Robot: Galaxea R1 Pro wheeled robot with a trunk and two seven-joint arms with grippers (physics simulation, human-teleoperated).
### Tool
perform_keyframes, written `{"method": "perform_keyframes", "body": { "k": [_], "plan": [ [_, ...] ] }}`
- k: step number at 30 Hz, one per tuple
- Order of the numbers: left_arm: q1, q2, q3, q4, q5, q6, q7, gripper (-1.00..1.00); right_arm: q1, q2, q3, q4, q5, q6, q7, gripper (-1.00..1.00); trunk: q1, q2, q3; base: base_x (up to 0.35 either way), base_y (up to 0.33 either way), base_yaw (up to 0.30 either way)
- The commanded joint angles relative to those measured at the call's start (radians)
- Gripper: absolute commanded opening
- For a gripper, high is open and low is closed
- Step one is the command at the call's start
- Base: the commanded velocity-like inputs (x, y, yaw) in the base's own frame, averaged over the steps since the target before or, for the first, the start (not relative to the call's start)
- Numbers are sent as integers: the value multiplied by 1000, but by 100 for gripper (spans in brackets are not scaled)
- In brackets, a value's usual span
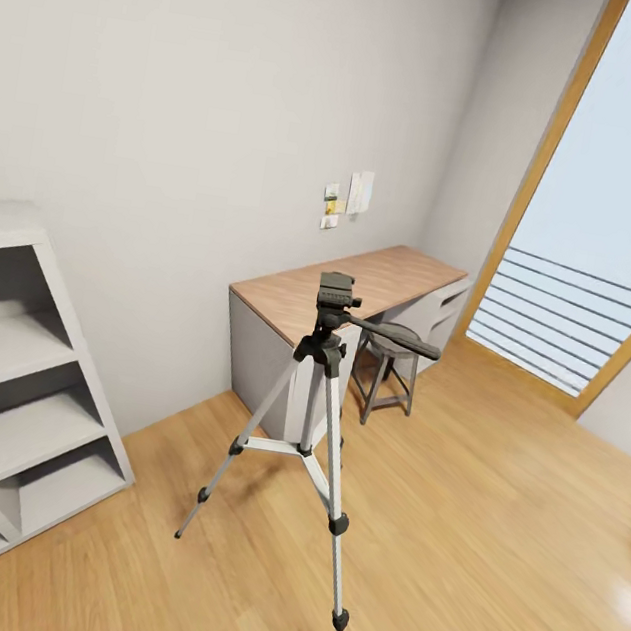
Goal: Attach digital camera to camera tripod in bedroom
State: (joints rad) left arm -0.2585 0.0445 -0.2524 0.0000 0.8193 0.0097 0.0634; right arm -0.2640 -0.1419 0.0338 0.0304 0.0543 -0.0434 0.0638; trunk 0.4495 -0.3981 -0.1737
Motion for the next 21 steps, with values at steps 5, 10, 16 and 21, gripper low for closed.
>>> {"method": "perform_keyframes", "body": {
  "k": [5, 10, 16, 21],
  "plan": [
    [-1, 0, -9, 0, 5, 1, 3, -100, -2, 0, 2, 3, 5, -11, -4, 100, 1, -2, -2, 0, 0, 0],
    [-1, -1, -10, 0, 5, 1, 3, -100, -2, 1, 0, 2, 3, -16, -7, 100, 1, -2, -2, -61, 0, 0],
    [-1, -2, -10, -1, 6, 1, 4, -100, -2, 1, 0, 0, 10, -13, 3, 100, 1, -2, -2, -41, 0, 0],
    [-1, -2, -10, 0, 6, 1, 4, -100, -2, -2, 2, -19, 11, -7, 21, 100, 1, -2, -2, -8, 0, 0]
  ]
}}
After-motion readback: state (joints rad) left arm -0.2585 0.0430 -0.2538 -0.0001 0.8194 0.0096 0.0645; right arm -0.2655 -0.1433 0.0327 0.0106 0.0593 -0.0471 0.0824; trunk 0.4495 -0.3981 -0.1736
